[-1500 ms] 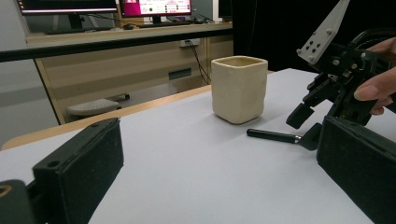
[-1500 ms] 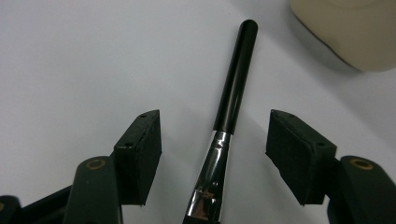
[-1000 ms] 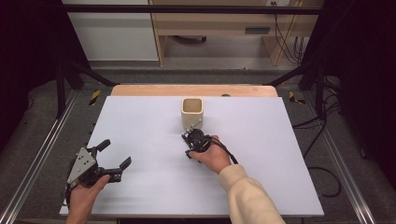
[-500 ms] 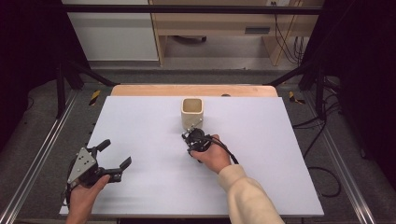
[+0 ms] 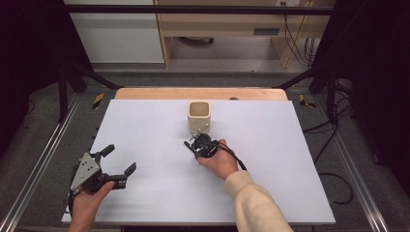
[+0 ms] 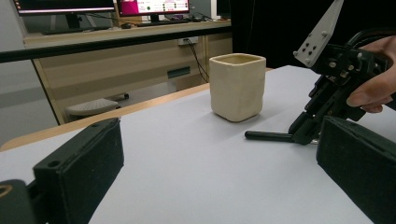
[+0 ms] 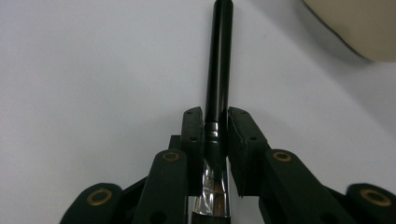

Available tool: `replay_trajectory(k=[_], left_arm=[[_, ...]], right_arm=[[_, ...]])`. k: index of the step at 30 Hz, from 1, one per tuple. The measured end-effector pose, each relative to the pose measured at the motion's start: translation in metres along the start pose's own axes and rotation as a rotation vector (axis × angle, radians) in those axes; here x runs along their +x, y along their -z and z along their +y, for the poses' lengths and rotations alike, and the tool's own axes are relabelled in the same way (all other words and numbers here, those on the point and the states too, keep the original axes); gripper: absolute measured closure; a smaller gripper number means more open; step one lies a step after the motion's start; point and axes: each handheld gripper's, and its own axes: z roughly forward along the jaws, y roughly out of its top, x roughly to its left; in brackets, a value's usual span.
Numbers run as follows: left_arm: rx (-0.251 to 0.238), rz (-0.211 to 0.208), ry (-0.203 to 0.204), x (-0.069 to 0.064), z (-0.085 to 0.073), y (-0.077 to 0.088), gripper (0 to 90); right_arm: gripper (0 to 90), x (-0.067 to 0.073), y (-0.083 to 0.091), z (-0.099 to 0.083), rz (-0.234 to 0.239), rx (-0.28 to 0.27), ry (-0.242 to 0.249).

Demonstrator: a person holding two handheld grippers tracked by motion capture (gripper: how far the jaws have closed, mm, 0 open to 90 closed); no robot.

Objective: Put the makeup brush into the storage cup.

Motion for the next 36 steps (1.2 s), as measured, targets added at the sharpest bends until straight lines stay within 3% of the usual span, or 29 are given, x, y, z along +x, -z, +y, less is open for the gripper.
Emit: replay_trajectory(k=[6, 25, 27, 36], left_arm=[[-0.001, -0.001, -0.003, -0.001, 0.0, 0.0, 0.2], [0.003, -0.003, -0.006, -0.001, 0.0, 0.0, 0.2], [0.003, -0.004, -0.008, -0.001, 0.0, -0.001, 0.2], [0.005, -0.011, -0.011, -0.003, 0.0, -0.002, 0.2]], right_arm=[[77.6, 0.0, 0.0, -0.003, 0.001, -0.023, 0.012], [77.9, 0.0, 0.004, -0.004, 0.027, -0.025, 0.018], [77.8, -0.001, 0.006, -0.005, 0.039, -0.04, 0.036], [77.9, -0.005, 0.016, -0.011, 0.067, -0.08, 0.015]])
